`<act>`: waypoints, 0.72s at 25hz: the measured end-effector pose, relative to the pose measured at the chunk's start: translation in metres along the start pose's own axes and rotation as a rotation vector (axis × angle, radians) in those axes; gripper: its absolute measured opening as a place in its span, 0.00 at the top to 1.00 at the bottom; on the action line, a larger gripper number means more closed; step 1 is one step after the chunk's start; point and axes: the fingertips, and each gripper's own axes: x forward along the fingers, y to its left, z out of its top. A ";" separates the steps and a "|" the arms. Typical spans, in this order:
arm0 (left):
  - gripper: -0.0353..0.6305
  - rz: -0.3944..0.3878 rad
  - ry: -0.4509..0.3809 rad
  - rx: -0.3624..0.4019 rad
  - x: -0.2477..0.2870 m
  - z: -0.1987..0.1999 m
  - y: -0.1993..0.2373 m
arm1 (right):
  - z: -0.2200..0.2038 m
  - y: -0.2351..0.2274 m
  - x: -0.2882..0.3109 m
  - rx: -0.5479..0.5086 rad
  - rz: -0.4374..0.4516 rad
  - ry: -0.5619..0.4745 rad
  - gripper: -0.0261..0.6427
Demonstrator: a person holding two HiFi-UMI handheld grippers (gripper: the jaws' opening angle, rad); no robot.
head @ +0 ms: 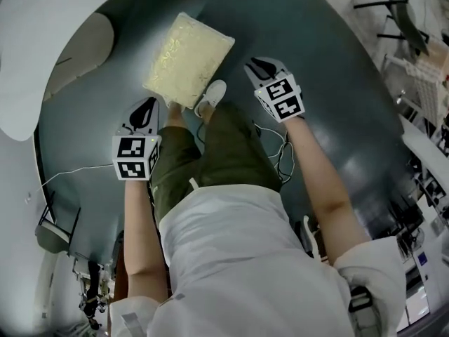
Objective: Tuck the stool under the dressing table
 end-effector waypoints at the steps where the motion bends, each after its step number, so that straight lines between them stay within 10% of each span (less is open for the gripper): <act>1: 0.94 0.005 0.009 -0.010 0.006 -0.007 0.002 | -0.003 -0.002 0.009 -0.010 0.008 0.014 0.83; 18: 0.68 -0.005 0.217 -0.186 0.114 -0.150 0.010 | -0.067 -0.027 0.151 -0.215 0.077 0.186 0.76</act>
